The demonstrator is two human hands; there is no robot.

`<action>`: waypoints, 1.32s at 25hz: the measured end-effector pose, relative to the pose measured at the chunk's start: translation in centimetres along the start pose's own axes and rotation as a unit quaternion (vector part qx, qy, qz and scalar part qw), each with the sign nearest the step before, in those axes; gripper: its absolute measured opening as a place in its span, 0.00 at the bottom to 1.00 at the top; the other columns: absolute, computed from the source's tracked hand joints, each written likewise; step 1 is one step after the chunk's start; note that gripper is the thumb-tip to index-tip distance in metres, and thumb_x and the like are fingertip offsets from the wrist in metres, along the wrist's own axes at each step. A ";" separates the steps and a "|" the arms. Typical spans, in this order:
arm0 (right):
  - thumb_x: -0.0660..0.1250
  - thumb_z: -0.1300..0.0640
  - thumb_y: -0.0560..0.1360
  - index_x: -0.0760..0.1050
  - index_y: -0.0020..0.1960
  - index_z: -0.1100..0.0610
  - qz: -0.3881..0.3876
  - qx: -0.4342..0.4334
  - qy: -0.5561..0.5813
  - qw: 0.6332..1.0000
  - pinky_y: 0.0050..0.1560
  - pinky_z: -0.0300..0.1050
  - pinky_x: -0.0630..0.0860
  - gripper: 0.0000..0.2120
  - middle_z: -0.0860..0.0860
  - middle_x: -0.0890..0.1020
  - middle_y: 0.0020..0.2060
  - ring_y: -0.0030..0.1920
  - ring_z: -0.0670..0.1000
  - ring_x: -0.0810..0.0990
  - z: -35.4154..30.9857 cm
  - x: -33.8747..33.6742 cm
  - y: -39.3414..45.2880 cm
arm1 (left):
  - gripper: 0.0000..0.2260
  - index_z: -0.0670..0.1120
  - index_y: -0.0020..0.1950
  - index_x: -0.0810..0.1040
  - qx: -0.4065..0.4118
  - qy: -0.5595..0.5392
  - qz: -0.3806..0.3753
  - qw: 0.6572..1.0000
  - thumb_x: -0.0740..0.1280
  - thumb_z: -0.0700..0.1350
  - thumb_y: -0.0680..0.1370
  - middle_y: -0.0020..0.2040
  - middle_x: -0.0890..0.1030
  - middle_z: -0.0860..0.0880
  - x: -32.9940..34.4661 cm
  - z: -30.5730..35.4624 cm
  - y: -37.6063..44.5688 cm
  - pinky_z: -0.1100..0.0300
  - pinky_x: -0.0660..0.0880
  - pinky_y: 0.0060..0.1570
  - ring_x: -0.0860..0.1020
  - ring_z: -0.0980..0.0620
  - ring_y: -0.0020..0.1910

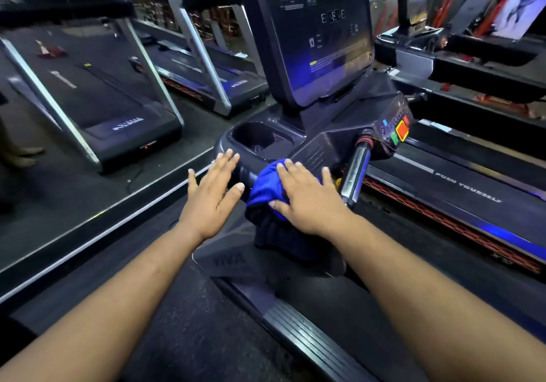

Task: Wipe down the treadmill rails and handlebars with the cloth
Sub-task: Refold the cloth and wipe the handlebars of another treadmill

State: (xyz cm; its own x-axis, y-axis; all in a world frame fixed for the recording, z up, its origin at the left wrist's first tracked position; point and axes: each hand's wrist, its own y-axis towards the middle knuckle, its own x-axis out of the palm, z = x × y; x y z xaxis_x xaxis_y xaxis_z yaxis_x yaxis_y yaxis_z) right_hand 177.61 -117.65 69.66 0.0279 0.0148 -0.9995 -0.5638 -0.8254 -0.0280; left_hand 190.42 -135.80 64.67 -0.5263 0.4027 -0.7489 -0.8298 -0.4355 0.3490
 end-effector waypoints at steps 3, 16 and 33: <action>0.49 0.34 0.79 0.47 0.81 0.55 0.062 0.064 -0.023 0.996 0.74 0.71 0.43 0.38 0.51 0.50 0.81 0.80 0.50 0.46 -0.5 1.0 0.0 | 0.32 0.56 0.80 0.54 0.001 0.020 -0.019 1.000 0.46 0.65 0.77 0.81 0.52 0.58 0.0 -1.3 0.7 0.36 0.39 0.75 0.46 0.61 0.80; 0.46 0.26 0.73 0.58 0.77 0.57 0.081 0.183 0.060 0.978 0.77 0.57 0.53 0.45 0.59 0.59 0.78 0.79 0.58 0.52 -6.0 0.1 9.1 | 0.37 0.55 0.81 0.49 0.074 0.003 -0.126 0.989 0.46 0.68 0.74 0.82 0.48 0.57 -1.6 -9.5 14.1 0.36 0.41 0.75 0.47 0.60 0.79; 0.50 0.35 0.80 0.77 0.55 0.58 -0.014 0.189 0.039 0.981 0.58 0.55 0.69 0.30 0.60 0.81 0.56 0.59 0.62 0.78 -8.0 -1.9 20.4 | 0.35 0.57 0.78 0.57 0.024 -0.318 -0.191 0.928 0.49 0.66 0.72 0.80 0.57 0.58 -0.9 -11.3 19.6 0.44 0.45 0.79 0.53 0.62 0.78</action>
State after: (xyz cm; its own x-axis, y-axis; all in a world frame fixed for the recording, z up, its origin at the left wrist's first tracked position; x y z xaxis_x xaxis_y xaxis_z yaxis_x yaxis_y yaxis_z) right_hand 172.67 -139.10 71.09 0.1035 -0.0212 -0.9944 -0.8270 -0.5572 -0.0742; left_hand 176.75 -153.78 65.77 -0.1816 0.9214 -0.3436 -0.9778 -0.1321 0.1626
